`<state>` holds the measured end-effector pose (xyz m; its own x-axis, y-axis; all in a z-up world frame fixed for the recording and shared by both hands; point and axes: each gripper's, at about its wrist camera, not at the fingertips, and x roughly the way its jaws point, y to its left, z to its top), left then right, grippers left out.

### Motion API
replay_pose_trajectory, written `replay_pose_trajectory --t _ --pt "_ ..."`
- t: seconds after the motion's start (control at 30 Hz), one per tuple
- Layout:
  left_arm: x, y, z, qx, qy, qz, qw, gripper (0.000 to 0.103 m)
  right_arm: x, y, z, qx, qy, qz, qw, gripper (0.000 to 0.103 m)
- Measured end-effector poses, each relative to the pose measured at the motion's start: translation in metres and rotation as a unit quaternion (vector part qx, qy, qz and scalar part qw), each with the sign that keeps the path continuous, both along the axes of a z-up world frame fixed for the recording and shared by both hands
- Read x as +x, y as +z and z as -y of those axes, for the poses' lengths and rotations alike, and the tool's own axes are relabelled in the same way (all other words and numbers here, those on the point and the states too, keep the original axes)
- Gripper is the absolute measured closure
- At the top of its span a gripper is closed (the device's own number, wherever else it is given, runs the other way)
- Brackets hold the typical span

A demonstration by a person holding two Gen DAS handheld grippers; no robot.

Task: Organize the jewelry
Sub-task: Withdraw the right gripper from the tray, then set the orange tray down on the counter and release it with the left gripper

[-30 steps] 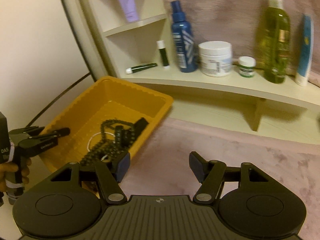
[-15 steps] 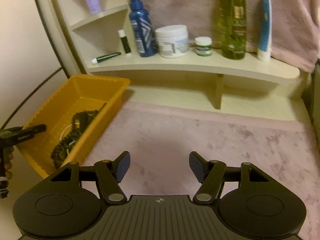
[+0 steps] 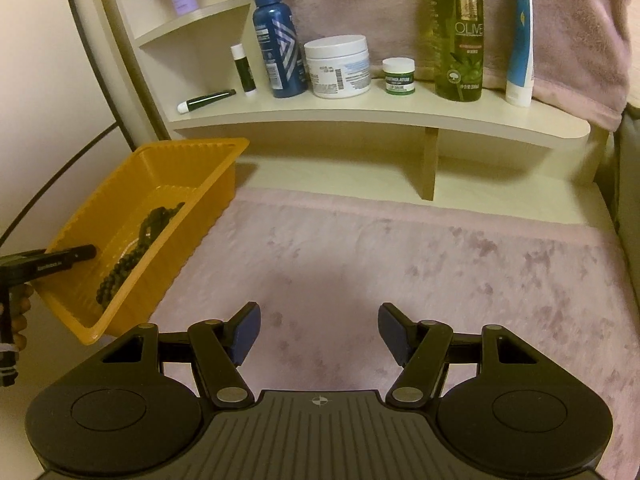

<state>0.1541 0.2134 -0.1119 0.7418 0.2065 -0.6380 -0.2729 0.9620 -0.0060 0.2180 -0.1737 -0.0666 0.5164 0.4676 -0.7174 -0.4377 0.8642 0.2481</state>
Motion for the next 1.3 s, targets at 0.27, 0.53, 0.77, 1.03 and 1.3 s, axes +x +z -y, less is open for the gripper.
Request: replay_pose_trajectory --t 0.27,0.53,0.77,1.03,1.3 --pt "-0.02 0.008 -0.006 -0.002 0.01 0.005 0.9999 0.055 -0.007 0.0 -0.004 0.001 -0.003 0.001 1.0 0.038" --pt "-0.049 0.039 -0.004 0.024 0.019 0.013 0.9995 0.05 -0.023 0.007 -0.001 -0.005 -0.017 0.006 1.0 0.038" --pt "-0.07 0.087 0.04 0.075 -0.003 0.007 0.9971 0.049 -0.054 0.022 0.003 -0.032 -0.029 0.037 0.998 0.038" --pt "-0.088 0.116 0.128 0.031 -0.069 -0.016 0.997 0.049 -0.091 0.046 0.023 -0.029 -0.057 0.05 0.997 0.038" --pt "-0.102 0.113 0.199 0.026 -0.107 -0.04 0.9931 0.049 -0.125 0.059 0.044 -0.034 -0.078 0.03 0.996 0.038"
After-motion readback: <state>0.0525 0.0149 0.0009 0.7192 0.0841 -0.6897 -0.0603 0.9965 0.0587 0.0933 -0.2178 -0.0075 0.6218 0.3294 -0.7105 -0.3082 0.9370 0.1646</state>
